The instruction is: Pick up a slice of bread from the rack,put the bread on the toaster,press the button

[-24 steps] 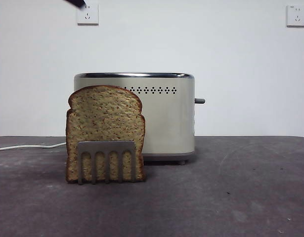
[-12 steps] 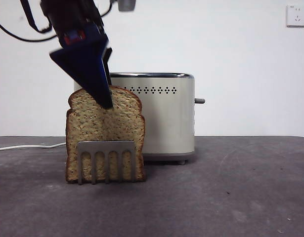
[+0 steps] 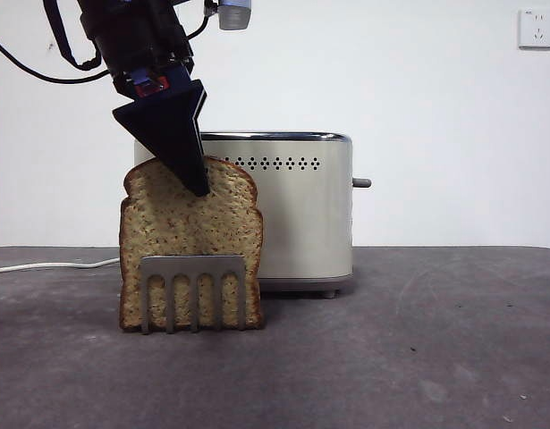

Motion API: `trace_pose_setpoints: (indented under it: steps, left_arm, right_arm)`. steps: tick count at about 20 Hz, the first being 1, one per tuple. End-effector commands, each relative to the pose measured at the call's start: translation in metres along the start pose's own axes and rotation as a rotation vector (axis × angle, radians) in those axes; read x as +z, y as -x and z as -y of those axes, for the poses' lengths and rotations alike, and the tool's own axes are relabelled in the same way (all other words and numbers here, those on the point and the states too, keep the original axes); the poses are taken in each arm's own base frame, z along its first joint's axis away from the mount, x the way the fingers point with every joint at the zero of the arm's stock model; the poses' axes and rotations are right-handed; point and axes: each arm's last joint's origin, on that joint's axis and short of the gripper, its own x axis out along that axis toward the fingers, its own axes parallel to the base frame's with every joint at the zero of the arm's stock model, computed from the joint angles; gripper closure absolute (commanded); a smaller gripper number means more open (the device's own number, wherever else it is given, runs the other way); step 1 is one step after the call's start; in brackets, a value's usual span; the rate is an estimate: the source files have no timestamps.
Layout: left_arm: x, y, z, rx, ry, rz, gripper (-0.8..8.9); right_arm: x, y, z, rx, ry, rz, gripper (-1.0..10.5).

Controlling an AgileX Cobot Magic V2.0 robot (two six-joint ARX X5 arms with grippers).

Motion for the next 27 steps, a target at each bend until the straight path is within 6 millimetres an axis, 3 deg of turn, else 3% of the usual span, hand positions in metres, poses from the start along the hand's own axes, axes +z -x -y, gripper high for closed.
trace_pose_setpoints:
  steps: [1, 8, 16, 22, 27]
  left_arm:
    - [-0.001, -0.002, -0.001, 0.012, -0.009, -0.014, 8.22]
    - [0.005, 0.012, -0.004, 0.027, -0.01, -0.004, 8.22]
    - [0.033, 0.092, -0.02, 0.098, -0.02, 0.073, 8.22]
    - [0.053, 0.156, -0.031, 0.289, -0.07, 0.198, 8.22]
    - [0.056, 0.163, -0.039, 0.383, -0.19, 0.211, 8.23]
  right_arm:
    - [0.0, 0.0, 0.0, 0.003, 0.01, 0.001, 9.6]
    - [0.0, 0.0, 0.0, 0.003, 0.01, 0.001, 9.6]
    - [0.0, 0.0, 0.0, 0.003, 0.01, 0.001, 9.6]
    - [0.001, -0.003, 0.001, 0.004, 0.005, -0.01, 9.6]
    - [0.002, -0.011, 0.005, 0.007, -0.011, -0.042, 9.6]
